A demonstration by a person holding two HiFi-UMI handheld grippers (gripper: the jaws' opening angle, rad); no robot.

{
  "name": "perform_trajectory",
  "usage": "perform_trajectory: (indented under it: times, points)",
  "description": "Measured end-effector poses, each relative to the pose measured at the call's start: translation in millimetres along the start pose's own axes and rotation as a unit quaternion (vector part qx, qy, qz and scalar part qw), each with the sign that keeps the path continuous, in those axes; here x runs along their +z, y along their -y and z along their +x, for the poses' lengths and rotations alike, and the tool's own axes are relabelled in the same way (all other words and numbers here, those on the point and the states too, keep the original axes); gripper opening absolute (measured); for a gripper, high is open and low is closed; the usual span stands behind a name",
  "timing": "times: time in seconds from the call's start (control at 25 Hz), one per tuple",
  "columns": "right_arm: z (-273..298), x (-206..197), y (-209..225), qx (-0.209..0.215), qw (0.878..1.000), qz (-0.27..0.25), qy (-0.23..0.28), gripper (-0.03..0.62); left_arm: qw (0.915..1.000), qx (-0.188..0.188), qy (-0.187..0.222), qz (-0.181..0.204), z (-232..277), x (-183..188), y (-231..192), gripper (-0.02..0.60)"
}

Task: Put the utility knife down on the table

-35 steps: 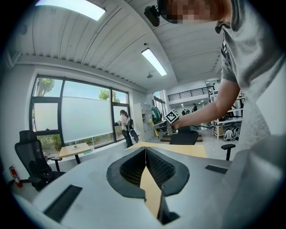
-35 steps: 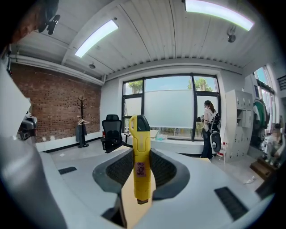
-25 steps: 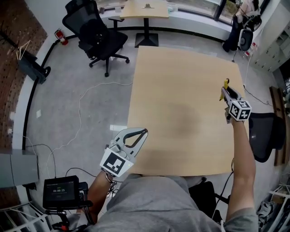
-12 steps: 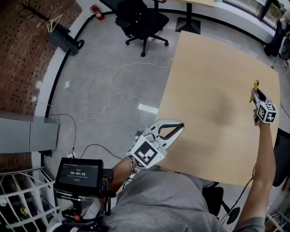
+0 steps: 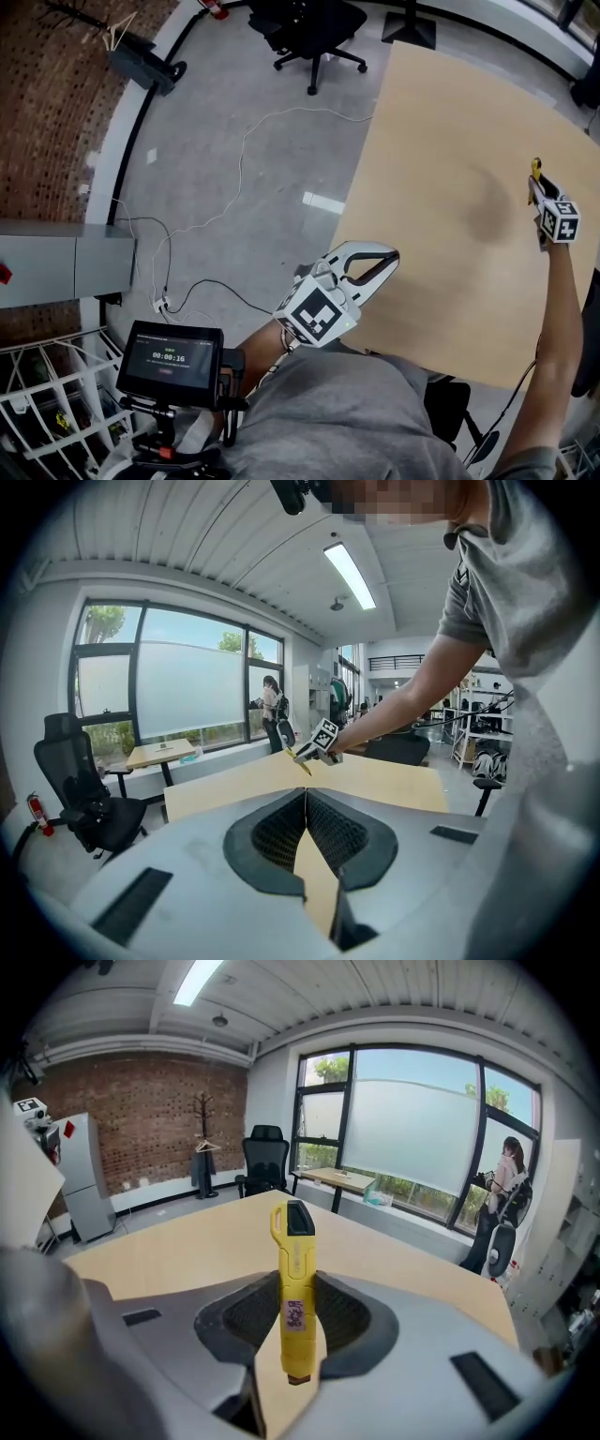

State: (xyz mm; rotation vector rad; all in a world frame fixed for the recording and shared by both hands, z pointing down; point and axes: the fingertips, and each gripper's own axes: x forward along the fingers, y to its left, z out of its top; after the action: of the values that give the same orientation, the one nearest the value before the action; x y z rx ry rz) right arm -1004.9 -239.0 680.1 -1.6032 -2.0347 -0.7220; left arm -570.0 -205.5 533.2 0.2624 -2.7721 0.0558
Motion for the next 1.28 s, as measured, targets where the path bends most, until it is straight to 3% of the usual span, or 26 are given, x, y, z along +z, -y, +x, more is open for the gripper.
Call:
perform_trajectory:
  times: [0.28, 0.56, 0.8, 1.28]
  points:
    - [20, -17, -8, 0.006, 0.997, -0.062, -0.05, 0.117, 0.9999, -0.006, -0.008, -0.008, 1, -2, 4, 0.005]
    - [39, -40, -37, 0.045, 0.984, -0.138, -0.099, 0.117, 0.9997, -0.01, -0.014, -0.016, -1, -10, 8, 0.005]
    - [50, -51, -46, 0.063, 0.965, -0.219, -0.129, 0.117, 0.9996, -0.013, -0.022, -0.011, 1, -9, 8, 0.005]
    - [63, -65, -58, 0.088, 0.935, -0.297, -0.174, 0.117, 0.9989, -0.014, -0.039, -0.02, 1, -14, 11, 0.005]
